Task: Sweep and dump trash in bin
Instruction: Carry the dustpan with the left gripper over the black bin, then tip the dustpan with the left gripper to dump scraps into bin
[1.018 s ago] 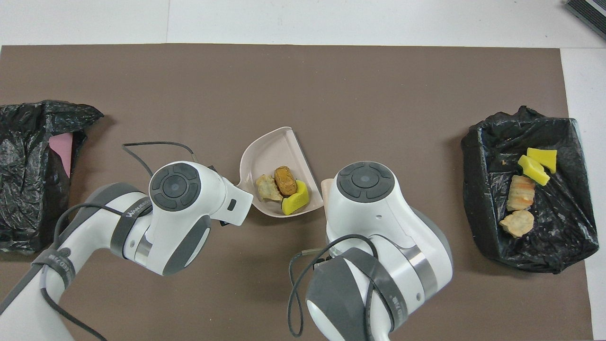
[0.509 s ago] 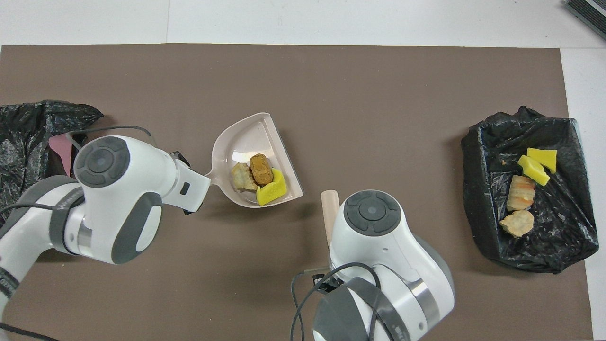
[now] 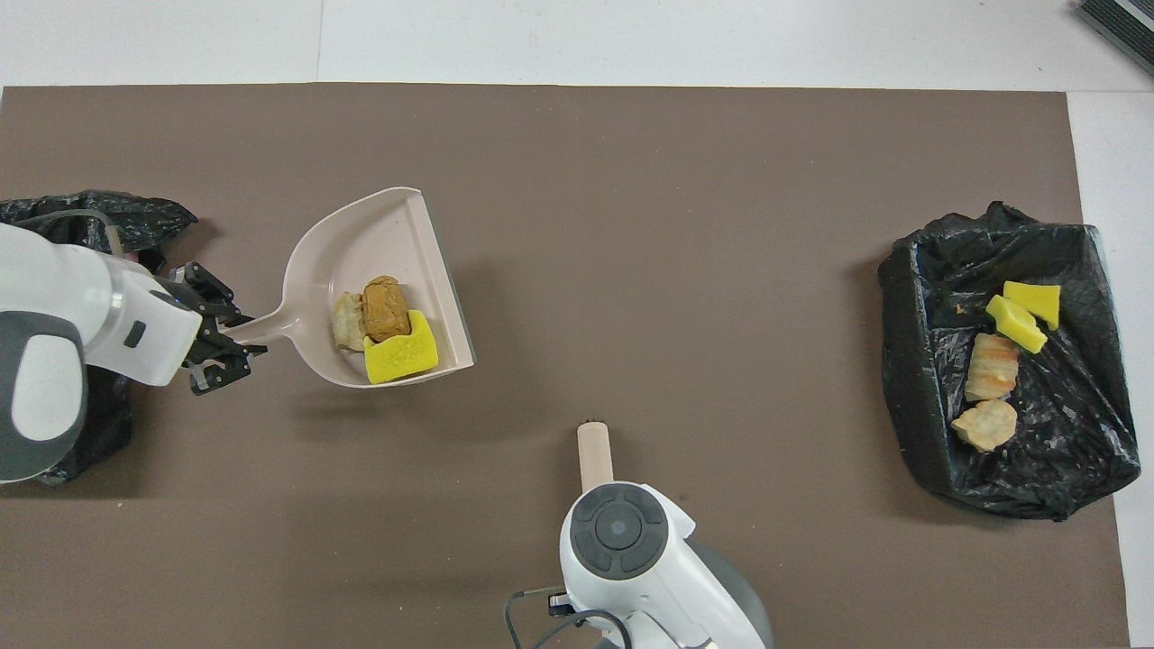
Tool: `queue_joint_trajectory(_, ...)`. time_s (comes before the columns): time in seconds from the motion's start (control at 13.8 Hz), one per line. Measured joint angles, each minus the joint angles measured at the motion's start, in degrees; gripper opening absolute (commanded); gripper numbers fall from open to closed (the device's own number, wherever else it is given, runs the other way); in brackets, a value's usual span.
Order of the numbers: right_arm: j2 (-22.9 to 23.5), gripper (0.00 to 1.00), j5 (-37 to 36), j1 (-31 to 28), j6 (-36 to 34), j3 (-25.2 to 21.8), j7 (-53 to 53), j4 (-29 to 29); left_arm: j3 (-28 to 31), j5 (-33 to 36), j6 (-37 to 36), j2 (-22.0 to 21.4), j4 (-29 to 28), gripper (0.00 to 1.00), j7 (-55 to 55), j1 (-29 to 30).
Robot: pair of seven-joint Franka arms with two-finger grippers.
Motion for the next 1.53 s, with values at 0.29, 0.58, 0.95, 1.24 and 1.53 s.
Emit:
queue_joint_trajectory(0.29, 1.82, 0.00, 3.85, 5.01, 8.27, 0.04, 3.02, -3.42, 0.35, -1.21, -5.66, -0.05, 4.63, 0.00, 10.29, 8.01)
queue_joint_trajectory(0.58, 1.56, 0.00, 4.73, 8.98, 11.24, -0.01, 7.26, -5.10, 0.54, -1.09, -7.25, 1.01, 7.91, 0.00, 17.89, 14.63)
queue_joint_trajectory(0.95, 0.73, 0.00, 6.69, 11.38, 13.06, -0.04, 8.98, -7.53, 0.75, 4.84, -8.40, 5.23, 13.87, 0.00, 24.77, 20.12)
queue_joint_trajectory(1.24, 0.51, 0.04, 6.74, 11.35, 13.01, -0.16, 8.98, -7.46, 0.96, 13.15, -8.80, 9.11, 19.20, 0.00, 34.14, 26.15)
queue_joint_trajectory(1.53, 0.38, 0.32, 6.74, 11.06, 12.87, -0.31, 6.45, -7.36, 1.00, 24.24, -8.73, 12.95, 26.64, 0.00, 36.28, 28.43)
